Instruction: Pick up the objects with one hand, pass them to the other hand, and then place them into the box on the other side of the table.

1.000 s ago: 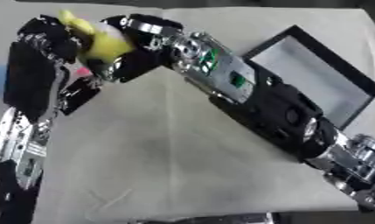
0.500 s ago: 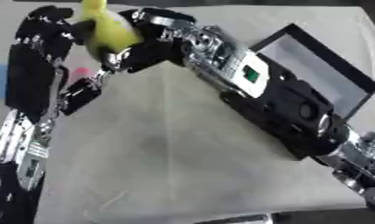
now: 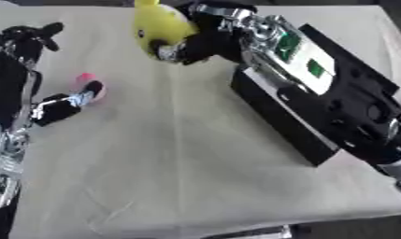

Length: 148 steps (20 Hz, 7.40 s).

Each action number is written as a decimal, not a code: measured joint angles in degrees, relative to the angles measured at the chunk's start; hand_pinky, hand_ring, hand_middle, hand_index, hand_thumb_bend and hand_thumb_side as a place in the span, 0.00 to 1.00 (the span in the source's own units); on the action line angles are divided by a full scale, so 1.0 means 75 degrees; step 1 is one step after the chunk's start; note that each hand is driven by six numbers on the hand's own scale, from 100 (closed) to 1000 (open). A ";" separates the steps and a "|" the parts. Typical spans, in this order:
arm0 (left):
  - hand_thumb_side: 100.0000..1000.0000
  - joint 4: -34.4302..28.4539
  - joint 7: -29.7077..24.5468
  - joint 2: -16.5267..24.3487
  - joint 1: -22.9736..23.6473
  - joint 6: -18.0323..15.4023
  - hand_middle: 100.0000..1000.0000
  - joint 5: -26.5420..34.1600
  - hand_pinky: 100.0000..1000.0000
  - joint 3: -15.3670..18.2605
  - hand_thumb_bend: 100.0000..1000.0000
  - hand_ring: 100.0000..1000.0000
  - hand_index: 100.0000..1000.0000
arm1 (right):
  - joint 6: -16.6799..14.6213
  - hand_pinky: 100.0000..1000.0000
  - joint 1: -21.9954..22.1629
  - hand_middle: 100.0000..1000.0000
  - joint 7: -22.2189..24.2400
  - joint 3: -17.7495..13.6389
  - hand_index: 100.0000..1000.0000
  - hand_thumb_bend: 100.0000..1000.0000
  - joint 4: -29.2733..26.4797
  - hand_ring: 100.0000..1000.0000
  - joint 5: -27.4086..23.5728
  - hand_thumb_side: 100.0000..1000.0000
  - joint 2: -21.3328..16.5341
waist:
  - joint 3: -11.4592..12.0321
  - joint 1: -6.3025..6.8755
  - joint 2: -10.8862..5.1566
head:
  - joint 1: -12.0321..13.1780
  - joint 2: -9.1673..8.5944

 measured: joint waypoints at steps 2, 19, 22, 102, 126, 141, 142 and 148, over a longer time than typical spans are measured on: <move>0.16 -0.0059 -0.0347 0.0260 0.0027 0.0074 0.40 0.0503 0.78 0.0066 0.49 0.62 0.80 | 0.0046 0.89 0.0273 0.35 -0.0077 -0.0227 0.66 0.00 -0.0208 0.62 -0.0260 0.00 -0.0283 | -0.0012 0.0007 -0.0001 | -0.0051 0.0000; 0.27 -0.0677 -0.2176 0.2496 0.0210 0.0989 0.37 0.5017 0.79 0.1230 0.40 0.59 0.83 | -0.0692 0.88 0.3010 0.38 -0.0496 -0.2179 0.68 0.04 -0.0988 0.64 -0.0234 0.00 -0.2525 | 0.0002 0.0040 0.0023 | -0.0606 -0.0144; 0.31 -0.0683 -0.2184 0.2520 0.0218 0.1037 0.33 0.5136 0.78 0.1296 0.35 0.56 0.83 | -0.0733 0.86 0.3078 0.41 -0.0475 -0.2249 0.69 0.09 -0.0930 0.64 -0.0123 0.00 -0.2551 | -0.0005 0.0040 0.0049 | -0.0659 -0.0162; 0.00 0.6975 -0.7613 0.2773 -0.4693 -0.1189 0.74 0.2052 0.92 -0.0040 0.74 0.85 0.81 | -0.3485 0.99 0.3311 0.90 -0.1369 -0.2815 1.00 0.03 -0.1480 0.94 0.0937 0.16 -0.0431 | -0.0234 0.0147 0.0344 | 0.1438 -0.0540; 0.00 0.6989 -0.6629 0.2158 -0.4525 -0.1015 0.58 -0.0974 0.83 0.1536 0.33 0.75 0.70 | -0.3246 1.00 0.3324 0.90 -0.1370 -0.2704 1.00 0.04 -0.1480 0.94 0.0937 0.20 -0.0158 | -0.0455 0.0023 0.0561 | 0.1774 -0.0683; 0.00 0.6451 -0.7064 0.2098 -0.4769 -0.1419 0.39 0.0064 0.75 0.1914 0.09 0.52 0.57 | -0.3297 0.99 0.3258 0.89 -0.1456 -0.2757 1.00 0.05 -0.1480 0.94 0.0804 0.14 -0.0276 | -0.0325 0.0074 0.0432 | 0.1680 -0.0621; 0.00 0.6368 -0.7022 0.2098 -0.4769 -0.1464 0.38 0.0182 0.75 0.1955 0.11 0.52 0.57 | -0.3332 0.99 0.3198 0.89 -0.1477 -0.2787 1.00 0.05 -0.1480 0.94 0.0783 0.13 -0.0328 | -0.0307 0.0073 0.0400 | 0.1643 -0.0602; 0.00 0.5826 -0.6554 0.2092 -0.4615 -0.1513 0.35 0.0909 0.73 0.2014 0.06 0.43 0.57 | -0.3533 0.98 0.2825 0.90 -0.1599 -0.2921 1.00 0.07 -0.1480 0.94 0.0569 0.08 -0.0632 | -0.0188 0.0028 0.0192 | 0.1397 -0.0527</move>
